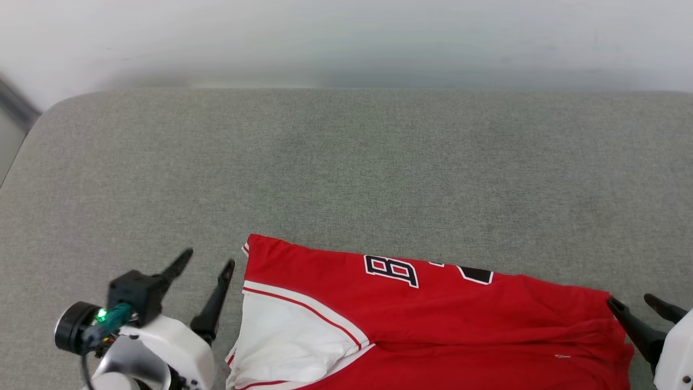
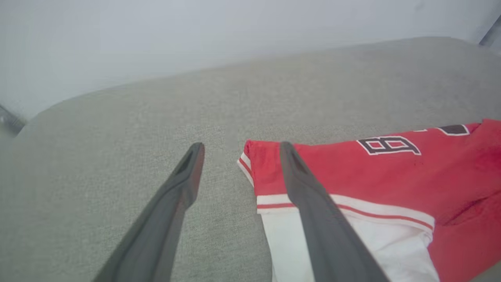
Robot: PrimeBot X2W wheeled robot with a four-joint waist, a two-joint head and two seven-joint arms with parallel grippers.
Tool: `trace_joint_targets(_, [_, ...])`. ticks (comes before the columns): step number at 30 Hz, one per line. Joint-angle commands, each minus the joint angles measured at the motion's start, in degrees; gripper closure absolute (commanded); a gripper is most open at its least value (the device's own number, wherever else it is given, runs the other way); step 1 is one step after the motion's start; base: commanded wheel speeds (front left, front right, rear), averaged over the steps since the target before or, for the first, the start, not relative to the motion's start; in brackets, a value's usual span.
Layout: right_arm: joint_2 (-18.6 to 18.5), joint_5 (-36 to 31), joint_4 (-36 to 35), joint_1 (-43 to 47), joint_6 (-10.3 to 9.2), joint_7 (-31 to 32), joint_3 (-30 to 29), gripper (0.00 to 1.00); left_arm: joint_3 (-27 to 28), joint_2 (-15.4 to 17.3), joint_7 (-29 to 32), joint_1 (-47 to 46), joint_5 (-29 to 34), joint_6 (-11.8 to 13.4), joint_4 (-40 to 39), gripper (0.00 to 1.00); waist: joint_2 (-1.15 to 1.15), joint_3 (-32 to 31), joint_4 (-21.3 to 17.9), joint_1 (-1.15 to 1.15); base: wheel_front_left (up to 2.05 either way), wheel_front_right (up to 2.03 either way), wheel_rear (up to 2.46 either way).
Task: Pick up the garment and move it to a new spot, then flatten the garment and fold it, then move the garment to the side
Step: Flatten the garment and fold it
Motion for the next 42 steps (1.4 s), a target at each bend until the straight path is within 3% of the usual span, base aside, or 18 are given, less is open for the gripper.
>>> trace_joint_targets(1, [2.2, -1.4, -1.0, 0.9, -0.02, 1.7, -1.8, 0.0, 1.7, -1.7, -3.7, 0.7, -0.1, 1.5, -0.9, 0.0, 0.0, -0.2, -0.1, 0.0, 0.0, 0.0, 0.0])
trace_joint_targets(5, [8.6, -5.3, -2.2, 1.8, -0.02, 5.7, -6.7, 0.0, 6.1, -4.2, -12.4, 2.5, 0.3, 4.3, -1.4, 0.0, 0.0, 0.1, 0.0, 0.0, 0.0, 0.0, 0.0])
trace_joint_targets(9, [14.1, -9.5, -2.2, 2.4, -0.02, 7.9, -10.6, 0.0, 13.0, -8.7, -14.8, 3.3, 3.3, 5.9, -4.0, 0.0, 0.0, 0.9, 0.5, 0.0, 0.0, 0.0, 0.0])
trace_joint_targets(15, [20.1, -12.1, 1.0, 0.5, -0.02, 8.5, -14.8, 0.0, 23.5, -16.7, -14.9, 7.4, 11.3, 0.3, -6.2, 0.0, 0.0, 2.5, 1.3, 0.0, 0.0, 0.0, 0.0])
trace_joint_targets(26, [23.6, -14.0, 12.2, -1.8, -0.03, 8.4, -17.9, 0.0, 32.3, -25.5, -14.9, 7.5, 18.7, -10.5, -3.2, 0.0, 0.0, 4.2, 3.1, 0.0, 0.0, 0.0, 0.0])
trace_joint_targets(32, [25.5, -13.5, 16.0, -0.6, 0.07, 9.4, -14.7, 0.0, 34.8, -28.3, -14.9, 7.5, 21.7, -14.2, -1.7, 0.0, 0.0, 4.3, 3.3, 0.0, 0.0, 0.0, 0.0])
trace_joint_targets(41, [26.4, -11.5, 16.9, -0.6, 0.33, 8.0, -10.0, 0.0, 36.8, -31.0, -14.9, 7.4, 24.4, -16.9, -0.4, 0.0, 0.0, 3.8, 3.0, 0.0, 0.0, 0.0, 0.0])
trace_joint_targets(42, [26.4, -11.6, 16.9, -0.7, 0.33, 7.7, -9.7, 0.29, 37.0, -31.2, -14.9, 7.3, 24.7, -17.2, -0.3, 0.0, 0.0, 3.7, 2.9, 0.0, 0.0, 0.0, 0.0])
